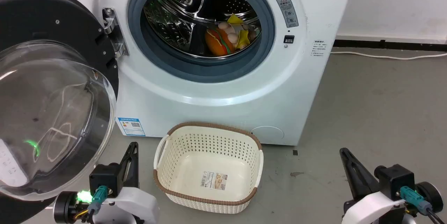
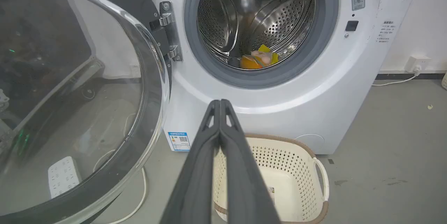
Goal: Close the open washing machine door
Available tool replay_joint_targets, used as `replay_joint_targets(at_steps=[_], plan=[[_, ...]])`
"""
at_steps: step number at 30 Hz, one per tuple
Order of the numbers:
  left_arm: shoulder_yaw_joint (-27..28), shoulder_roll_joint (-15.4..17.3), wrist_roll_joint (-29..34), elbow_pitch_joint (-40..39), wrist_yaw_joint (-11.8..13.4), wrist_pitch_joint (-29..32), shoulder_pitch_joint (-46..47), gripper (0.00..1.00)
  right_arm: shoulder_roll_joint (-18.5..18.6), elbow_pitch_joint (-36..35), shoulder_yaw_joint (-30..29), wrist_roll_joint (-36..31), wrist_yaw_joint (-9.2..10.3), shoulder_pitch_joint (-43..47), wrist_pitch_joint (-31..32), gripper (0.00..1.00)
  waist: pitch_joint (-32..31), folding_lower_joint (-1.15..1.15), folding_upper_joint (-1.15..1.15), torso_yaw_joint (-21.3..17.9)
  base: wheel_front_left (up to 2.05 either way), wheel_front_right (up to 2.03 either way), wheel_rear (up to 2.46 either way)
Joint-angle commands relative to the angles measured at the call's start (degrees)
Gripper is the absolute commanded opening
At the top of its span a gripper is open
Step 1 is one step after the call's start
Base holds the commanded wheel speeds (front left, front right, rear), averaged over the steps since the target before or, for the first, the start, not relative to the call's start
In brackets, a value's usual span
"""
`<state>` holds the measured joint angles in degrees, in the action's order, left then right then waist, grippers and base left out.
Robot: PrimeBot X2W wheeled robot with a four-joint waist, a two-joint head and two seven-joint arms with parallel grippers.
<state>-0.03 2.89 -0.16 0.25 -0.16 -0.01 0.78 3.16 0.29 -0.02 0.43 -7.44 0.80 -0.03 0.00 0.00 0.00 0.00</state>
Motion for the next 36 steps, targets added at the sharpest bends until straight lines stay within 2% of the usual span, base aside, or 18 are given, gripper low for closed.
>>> replay_joint_targets(at_steps=[1,30,31,36], plan=[[0.03,-0.02,0.16,-0.25,0.16,0.01,-0.78,0.0,-0.28,-0.29,0.02,-0.43,-0.05,-0.8,0.03,0.0,0.0,0.0,0.0,0.0,0.0,0.0,0.0],[0.03,-0.02,0.16,-0.25,0.16,0.01,-0.78,0.0,-0.28,-0.29,0.02,-0.43,-0.05,-0.8,0.03,0.0,0.0,0.0,0.0,0.0,0.0,0.0,0.0],[0.01,-0.01,0.0,0.0,0.0,-0.01,-0.01,1.0,0.0,0.0,0.02,0.0,0.0,0.0,0.0,1.0,0.0,0.0,0.0,0.0,0.0,0.0,0.0],[-0.15,-0.01,-0.22,0.17,0.03,-0.45,0.1,1.0,0.0,0.2,-0.17,0.84,0.0,0.0,-0.44,1.0,-0.03,0.0,0.0,0.01,0.0,0.0,0.0]])
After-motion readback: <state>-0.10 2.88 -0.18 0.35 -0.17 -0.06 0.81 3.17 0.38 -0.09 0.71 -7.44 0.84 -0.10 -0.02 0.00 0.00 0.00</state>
